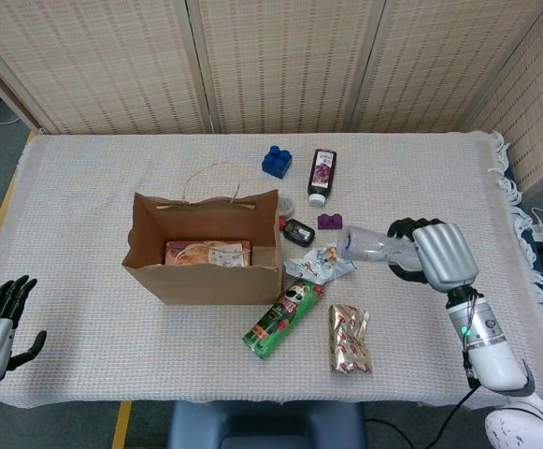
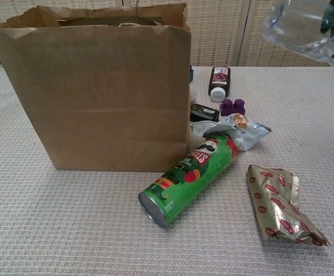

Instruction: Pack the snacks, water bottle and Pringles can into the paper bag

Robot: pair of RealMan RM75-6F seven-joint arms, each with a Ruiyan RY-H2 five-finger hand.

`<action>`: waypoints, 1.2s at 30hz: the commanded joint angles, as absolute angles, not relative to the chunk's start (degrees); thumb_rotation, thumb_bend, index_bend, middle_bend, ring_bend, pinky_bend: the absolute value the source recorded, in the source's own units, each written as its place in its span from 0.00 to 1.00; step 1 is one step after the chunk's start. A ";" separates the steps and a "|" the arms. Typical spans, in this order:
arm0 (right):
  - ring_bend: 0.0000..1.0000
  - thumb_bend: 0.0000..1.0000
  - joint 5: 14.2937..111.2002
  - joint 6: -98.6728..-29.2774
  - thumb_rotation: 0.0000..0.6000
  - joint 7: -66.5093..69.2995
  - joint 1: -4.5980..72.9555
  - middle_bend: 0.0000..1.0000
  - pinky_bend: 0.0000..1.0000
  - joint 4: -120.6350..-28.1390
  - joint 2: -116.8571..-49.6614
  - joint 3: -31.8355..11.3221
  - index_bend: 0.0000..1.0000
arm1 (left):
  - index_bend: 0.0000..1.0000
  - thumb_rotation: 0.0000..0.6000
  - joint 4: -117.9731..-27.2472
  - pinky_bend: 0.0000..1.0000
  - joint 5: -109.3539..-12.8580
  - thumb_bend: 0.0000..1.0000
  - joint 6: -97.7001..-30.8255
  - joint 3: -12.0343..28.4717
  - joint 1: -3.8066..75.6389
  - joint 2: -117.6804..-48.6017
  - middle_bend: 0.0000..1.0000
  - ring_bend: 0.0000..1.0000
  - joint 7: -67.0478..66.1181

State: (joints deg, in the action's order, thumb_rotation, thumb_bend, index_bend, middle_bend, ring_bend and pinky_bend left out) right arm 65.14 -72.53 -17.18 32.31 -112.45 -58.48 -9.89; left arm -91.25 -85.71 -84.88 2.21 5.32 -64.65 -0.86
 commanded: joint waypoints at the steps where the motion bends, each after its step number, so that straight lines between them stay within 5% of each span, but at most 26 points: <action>1: 0.58 0.33 63.17 -78.40 1.00 -19.95 34.03 0.59 0.66 -114.19 -62.07 -15.97 0.62 | 0.00 1.00 -91.27 0.00 -85.69 0.37 -84.86 2.22 5.33 -64.65 0.00 0.00 -0.81; 17: 0.58 0.32 64.58 -88.28 1.00 -41.25 54.33 0.59 0.66 -108.71 -89.15 -30.20 0.61 | 0.00 1.00 -90.84 0.00 -85.95 0.37 -84.80 2.13 5.35 -64.52 0.00 0.00 0.41; 36: 0.58 0.32 62.28 -86.78 1.00 -44.23 63.25 0.59 0.66 -92.76 -106.18 -29.78 0.60 | 0.00 1.00 -90.41 0.00 -86.37 0.37 -84.97 1.96 5.26 -64.43 0.00 0.00 1.65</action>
State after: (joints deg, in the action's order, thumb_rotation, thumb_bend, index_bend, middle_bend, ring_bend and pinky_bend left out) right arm 62.50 -87.14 -44.54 62.90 -93.31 -105.63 -29.70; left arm -90.40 -86.37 -84.97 1.96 5.26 -64.43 1.65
